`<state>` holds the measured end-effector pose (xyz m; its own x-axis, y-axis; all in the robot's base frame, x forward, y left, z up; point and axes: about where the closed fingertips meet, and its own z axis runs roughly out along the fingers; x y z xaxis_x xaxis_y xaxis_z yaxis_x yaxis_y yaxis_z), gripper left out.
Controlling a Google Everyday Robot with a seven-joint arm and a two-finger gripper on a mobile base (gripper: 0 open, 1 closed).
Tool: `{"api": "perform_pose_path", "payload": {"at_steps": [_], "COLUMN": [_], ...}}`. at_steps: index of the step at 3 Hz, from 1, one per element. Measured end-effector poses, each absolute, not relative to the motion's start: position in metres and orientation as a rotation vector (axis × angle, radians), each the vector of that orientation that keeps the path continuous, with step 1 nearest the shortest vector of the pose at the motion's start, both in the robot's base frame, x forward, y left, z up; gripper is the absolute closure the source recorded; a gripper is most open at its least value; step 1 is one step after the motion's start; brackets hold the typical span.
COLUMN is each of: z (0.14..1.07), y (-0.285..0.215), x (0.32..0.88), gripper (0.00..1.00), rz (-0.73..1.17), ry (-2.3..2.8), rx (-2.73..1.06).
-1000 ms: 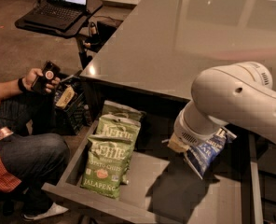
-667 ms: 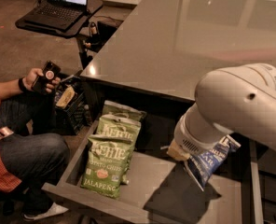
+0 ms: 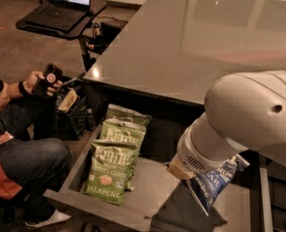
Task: Pick green jalapeno chip bag from top drawer and place on counter
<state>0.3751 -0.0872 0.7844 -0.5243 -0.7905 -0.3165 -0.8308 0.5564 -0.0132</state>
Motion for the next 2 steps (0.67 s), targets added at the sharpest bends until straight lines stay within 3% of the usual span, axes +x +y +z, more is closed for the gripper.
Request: {"api": "perform_pose_path", "payload": {"at_steps": [2], "z": [0.782], "y": [-0.051], "x": [0.376], "gripper": [1.00], "rz": [0.424], "ry": [2.399], "rx": [-1.431]}}
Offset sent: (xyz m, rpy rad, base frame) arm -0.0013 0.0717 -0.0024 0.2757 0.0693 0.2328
